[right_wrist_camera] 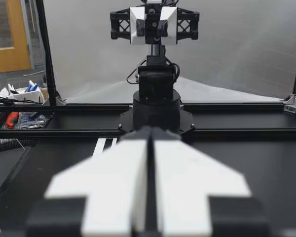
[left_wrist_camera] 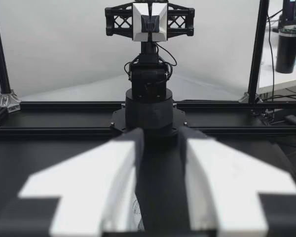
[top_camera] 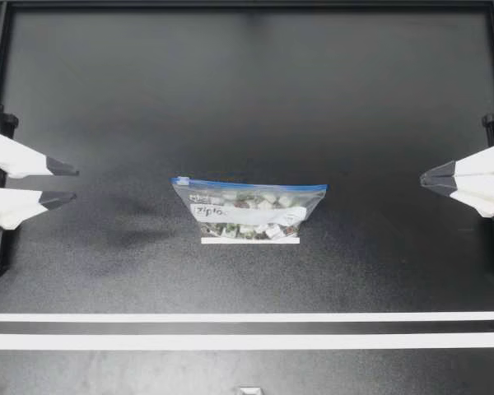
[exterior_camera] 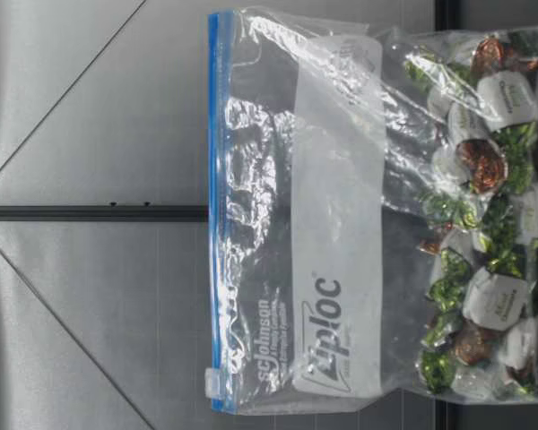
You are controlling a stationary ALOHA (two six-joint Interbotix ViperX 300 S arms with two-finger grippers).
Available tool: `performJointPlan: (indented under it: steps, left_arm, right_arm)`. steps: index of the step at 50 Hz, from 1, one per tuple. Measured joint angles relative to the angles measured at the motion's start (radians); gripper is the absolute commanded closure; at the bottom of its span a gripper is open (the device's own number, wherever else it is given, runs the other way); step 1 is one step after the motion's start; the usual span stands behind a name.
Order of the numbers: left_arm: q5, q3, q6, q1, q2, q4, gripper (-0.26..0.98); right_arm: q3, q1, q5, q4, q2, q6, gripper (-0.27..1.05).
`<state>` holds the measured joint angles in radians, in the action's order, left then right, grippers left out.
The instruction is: Slide open the ziploc bag.
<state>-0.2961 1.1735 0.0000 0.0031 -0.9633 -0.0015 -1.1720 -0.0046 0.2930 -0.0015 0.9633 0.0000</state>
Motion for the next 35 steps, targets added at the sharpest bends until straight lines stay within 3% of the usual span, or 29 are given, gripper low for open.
performJointPlan:
  steps: [9, 20, 30, 35]
  left_arm:
    - [0.002, 0.002, -0.002, 0.002, 0.009, -0.002, 0.89]
    - [0.000, 0.071, 0.012, 0.011, 0.049, -0.003, 0.89]
    - [-0.020, 0.123, 0.000, 0.103, 0.201, -0.055, 0.87]
    - [-0.052, 0.123, 0.000, 0.110, 0.291, -0.072, 0.82]
  right_arm:
    - [-0.015, -0.002, 0.005, -0.002, 0.006, 0.000, 0.95]
    - [-0.017, -0.003, 0.109, -0.002, -0.006, 0.000, 0.95]
    - [0.011, -0.023, 0.285, -0.002, -0.138, -0.002, 0.95]
    - [0.063, -0.049, 0.301, -0.002, -0.252, -0.003, 0.95]
